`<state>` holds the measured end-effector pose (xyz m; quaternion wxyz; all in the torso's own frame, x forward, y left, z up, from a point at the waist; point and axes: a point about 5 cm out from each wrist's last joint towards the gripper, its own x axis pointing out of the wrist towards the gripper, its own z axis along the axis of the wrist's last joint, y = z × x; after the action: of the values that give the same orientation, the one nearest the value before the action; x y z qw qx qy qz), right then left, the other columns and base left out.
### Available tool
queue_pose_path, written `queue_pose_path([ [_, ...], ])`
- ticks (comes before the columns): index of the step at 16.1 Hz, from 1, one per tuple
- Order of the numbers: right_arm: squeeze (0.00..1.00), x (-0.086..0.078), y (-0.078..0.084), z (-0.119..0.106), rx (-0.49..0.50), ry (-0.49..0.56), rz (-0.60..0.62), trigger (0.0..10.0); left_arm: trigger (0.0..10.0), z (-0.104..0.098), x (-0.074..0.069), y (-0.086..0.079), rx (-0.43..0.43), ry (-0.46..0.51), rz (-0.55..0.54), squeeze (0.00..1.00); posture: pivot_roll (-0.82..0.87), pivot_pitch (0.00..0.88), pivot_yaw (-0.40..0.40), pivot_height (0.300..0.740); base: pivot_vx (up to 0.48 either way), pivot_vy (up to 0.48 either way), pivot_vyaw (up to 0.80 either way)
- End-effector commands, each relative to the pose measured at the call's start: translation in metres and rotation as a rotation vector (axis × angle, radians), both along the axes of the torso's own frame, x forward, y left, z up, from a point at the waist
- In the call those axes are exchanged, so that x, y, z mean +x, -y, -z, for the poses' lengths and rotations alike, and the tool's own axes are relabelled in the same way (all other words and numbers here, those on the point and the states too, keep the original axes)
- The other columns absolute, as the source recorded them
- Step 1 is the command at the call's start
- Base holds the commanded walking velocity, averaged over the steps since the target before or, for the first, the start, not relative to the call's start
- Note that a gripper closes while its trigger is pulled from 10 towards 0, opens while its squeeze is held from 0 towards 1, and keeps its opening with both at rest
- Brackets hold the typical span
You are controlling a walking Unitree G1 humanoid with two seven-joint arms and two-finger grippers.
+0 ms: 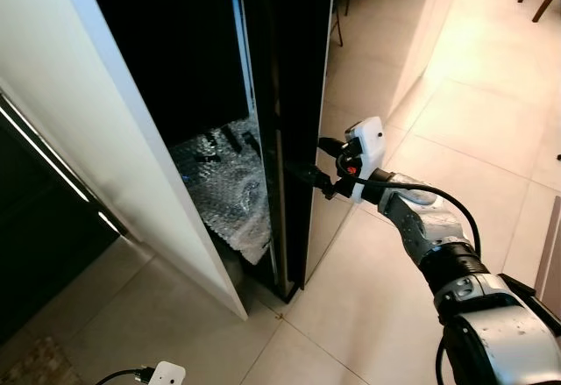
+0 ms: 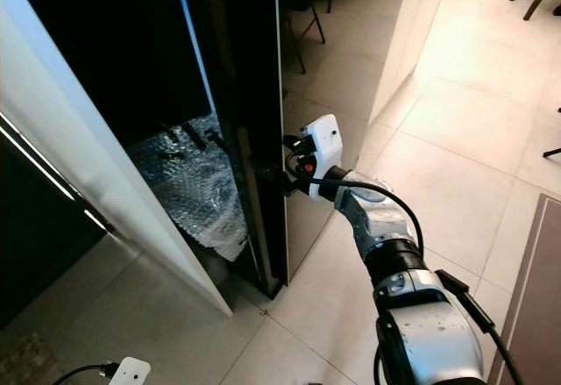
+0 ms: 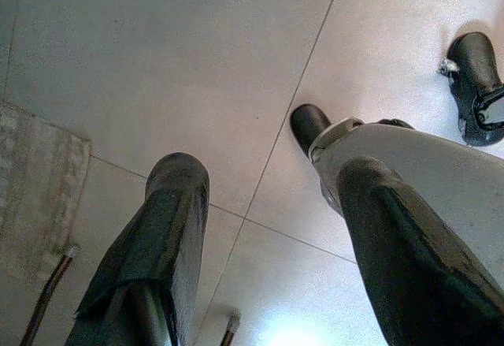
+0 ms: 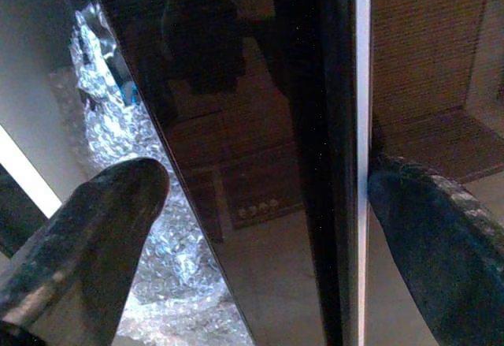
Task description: Restocking fridge
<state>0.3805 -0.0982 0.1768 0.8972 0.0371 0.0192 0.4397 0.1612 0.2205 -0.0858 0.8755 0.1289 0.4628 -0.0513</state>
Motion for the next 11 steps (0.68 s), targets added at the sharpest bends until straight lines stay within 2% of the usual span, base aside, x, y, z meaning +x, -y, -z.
queue_pose_path([
  [1, 0.0, -0.006, -0.044, -0.024, 0.006, 0.108, -0.204, 10.0, 10.0, 0.003, -0.009, -0.001, 0.004, -0.022, -0.011, 0.0, 0.0, 0.127, 0.019, 0.74, 0.0, 0.0, 0.0],
  [5, 0.0, -0.003, -0.066, -0.037, 0.027, 0.126, -0.23, 10.0, 10.0, 0.004, -0.009, -0.001, 0.007, -0.022, -0.017, 0.0, 0.01, 0.128, 0.017, 0.74, 0.0, 0.0, 0.0],
  [6, 0.0, -0.003, -0.068, -0.038, 0.032, 0.129, -0.226, 10.0, 10.0, 0.004, -0.01, -0.001, 0.007, -0.022, -0.018, 0.0, 0.01, 0.127, 0.016, 0.74, 0.0, 0.0, 0.0],
  [8, 0.0, -0.002, -0.062, -0.034, 0.05, 0.12, -0.194, 10.0, 10.0, 0.004, -0.011, -0.001, 0.006, -0.023, -0.017, 0.0, 0.01, 0.126, 0.016, 0.74, 0.0, 0.0, 0.0],
  [11, 0.0, -0.004, -0.044, -0.026, 0.088, 0.129, -0.145, 10.0, 10.0, 0.004, -0.011, -0.001, 0.003, -0.026, -0.014, 0.0, -0.01, 0.123, 0.018, 0.74, 0.0, 0.0, 0.0],
])
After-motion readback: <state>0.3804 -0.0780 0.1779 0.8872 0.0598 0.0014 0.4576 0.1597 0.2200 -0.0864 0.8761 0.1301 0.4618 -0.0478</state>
